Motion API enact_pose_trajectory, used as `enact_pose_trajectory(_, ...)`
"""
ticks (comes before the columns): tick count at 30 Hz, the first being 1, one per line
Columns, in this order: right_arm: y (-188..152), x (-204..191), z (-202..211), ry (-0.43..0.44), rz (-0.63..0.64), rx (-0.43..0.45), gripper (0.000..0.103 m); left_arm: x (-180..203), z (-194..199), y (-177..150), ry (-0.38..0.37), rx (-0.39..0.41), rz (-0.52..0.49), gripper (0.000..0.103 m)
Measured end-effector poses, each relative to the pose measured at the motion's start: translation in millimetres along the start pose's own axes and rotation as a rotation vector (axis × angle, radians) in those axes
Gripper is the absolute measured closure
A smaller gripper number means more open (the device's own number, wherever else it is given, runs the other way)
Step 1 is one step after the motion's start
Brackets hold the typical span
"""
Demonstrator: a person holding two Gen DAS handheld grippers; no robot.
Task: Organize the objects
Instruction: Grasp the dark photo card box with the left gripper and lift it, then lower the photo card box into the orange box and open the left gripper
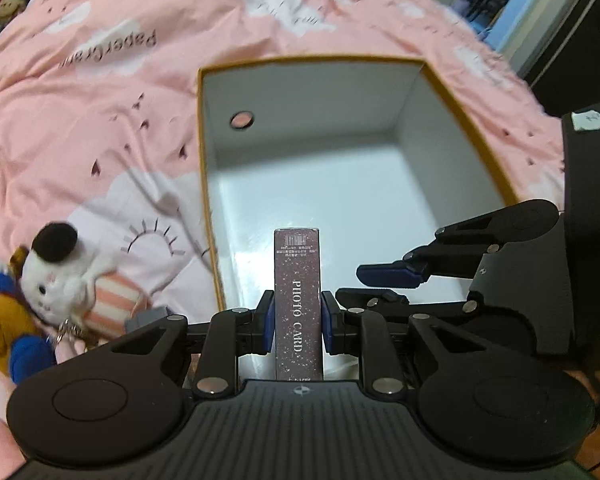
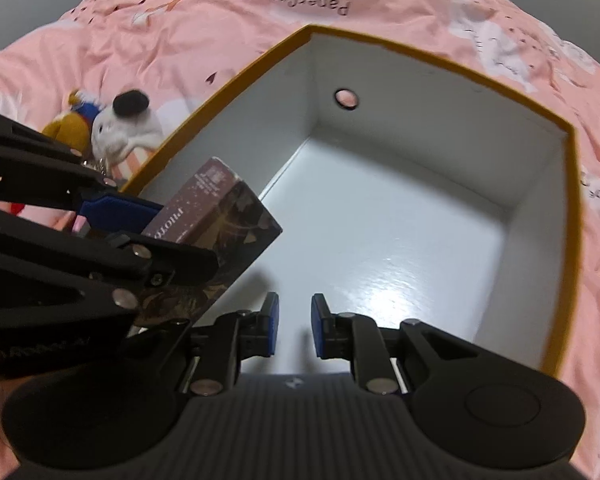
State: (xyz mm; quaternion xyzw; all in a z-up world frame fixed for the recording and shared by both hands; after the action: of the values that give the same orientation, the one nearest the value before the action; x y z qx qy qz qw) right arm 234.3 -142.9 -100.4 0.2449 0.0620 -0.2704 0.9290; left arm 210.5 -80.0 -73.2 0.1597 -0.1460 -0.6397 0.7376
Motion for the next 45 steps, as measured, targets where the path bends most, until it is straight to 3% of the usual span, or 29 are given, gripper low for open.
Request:
enact_pose_trajectory(7, 3, -10, -17, 0.025, 0.054, -0.047, 0.084, -1, -8, -1, 0.029, -0.031, 0.006, 0.078)
enact_pose_trajectory(17, 4, -10, -26, 0.026, 0.048, -0.09, 0.084, -4, -7, -4, -0.004, -0.022, 0.0, 0.076)
enact_pose_trajectory(20, 3, -9, -27, 0.008, 0.052, -0.091, 0.083, -6, -3, -3, -0.012, 0.023, -0.003, 0.059)
enact_pose_trajectory(24, 5, -4, -27, 0.011, 0.024, -0.09, 0.08, -13, 1, -2, -0.099, 0.033, 0.049, 0.049)
enact_pose_trajectory(29, 7, 5, -28, 0.011, -0.02, -0.085, 0.08, -31, 26, -4, -0.206, 0.117, 0.09, 0.048)
enact_pose_trajectory(33, 7, 1, -34, -0.045, 0.011, -0.121, 0.08, -67, 52, -3, -0.307, 0.189, 0.191, 0.047)
enact_pose_trajectory(36, 6, -4, -38, -0.045, 0.035, -0.139, 0.08, -97, 56, -5, -0.271, 0.191, 0.258, 0.047)
enact_pose_trajectory(45, 16, -27, -53, -0.014, 0.126, -0.14, 0.083, -153, 37, -35, -0.179, 0.098, 0.354, 0.047)
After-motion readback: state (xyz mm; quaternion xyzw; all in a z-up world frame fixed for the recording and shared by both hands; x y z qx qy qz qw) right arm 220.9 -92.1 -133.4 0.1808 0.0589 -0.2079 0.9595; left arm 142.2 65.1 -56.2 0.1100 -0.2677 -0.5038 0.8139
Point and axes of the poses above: each gripper's, at about its wrist camera, not at the fingertips, and z roughly against the way its jaws point, x to its right, y to its top, the point moved 4 cm from there along -z, roughly the way its jaws point, and after that the axes turned 11 degrees about y, right-handed, at the moved point
